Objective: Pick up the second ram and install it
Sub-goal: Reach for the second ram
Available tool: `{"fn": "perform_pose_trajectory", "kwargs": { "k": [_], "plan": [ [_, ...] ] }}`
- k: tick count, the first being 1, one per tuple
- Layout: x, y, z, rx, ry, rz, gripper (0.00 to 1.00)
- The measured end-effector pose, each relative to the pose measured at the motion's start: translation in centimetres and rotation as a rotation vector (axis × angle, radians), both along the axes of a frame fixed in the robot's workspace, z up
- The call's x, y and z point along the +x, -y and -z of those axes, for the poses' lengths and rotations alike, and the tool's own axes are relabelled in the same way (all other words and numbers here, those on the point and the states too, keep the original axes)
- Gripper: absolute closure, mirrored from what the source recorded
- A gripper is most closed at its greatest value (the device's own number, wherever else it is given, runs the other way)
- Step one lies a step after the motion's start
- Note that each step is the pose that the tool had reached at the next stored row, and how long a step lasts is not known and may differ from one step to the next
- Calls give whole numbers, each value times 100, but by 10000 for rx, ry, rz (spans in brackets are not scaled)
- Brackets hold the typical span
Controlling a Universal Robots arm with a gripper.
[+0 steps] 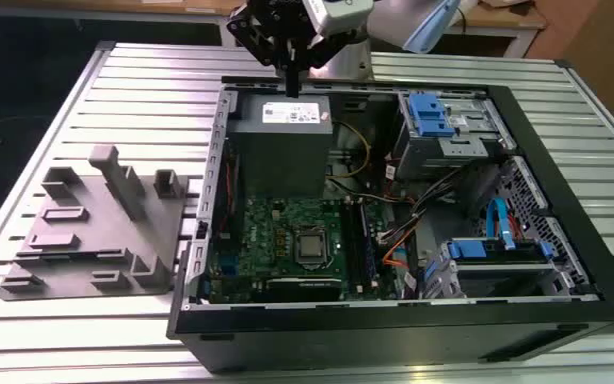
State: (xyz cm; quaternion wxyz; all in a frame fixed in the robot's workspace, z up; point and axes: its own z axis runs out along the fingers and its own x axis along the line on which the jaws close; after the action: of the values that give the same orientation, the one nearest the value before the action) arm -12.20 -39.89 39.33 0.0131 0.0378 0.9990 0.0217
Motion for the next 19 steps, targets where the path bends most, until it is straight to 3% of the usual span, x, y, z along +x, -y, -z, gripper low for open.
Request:
{"fn": "perform_pose_trajectory", "kwargs": {
  "k": [19],
  "plan": [
    [-19, 0, 0, 0, -1, 1, 93]
  ]
}}
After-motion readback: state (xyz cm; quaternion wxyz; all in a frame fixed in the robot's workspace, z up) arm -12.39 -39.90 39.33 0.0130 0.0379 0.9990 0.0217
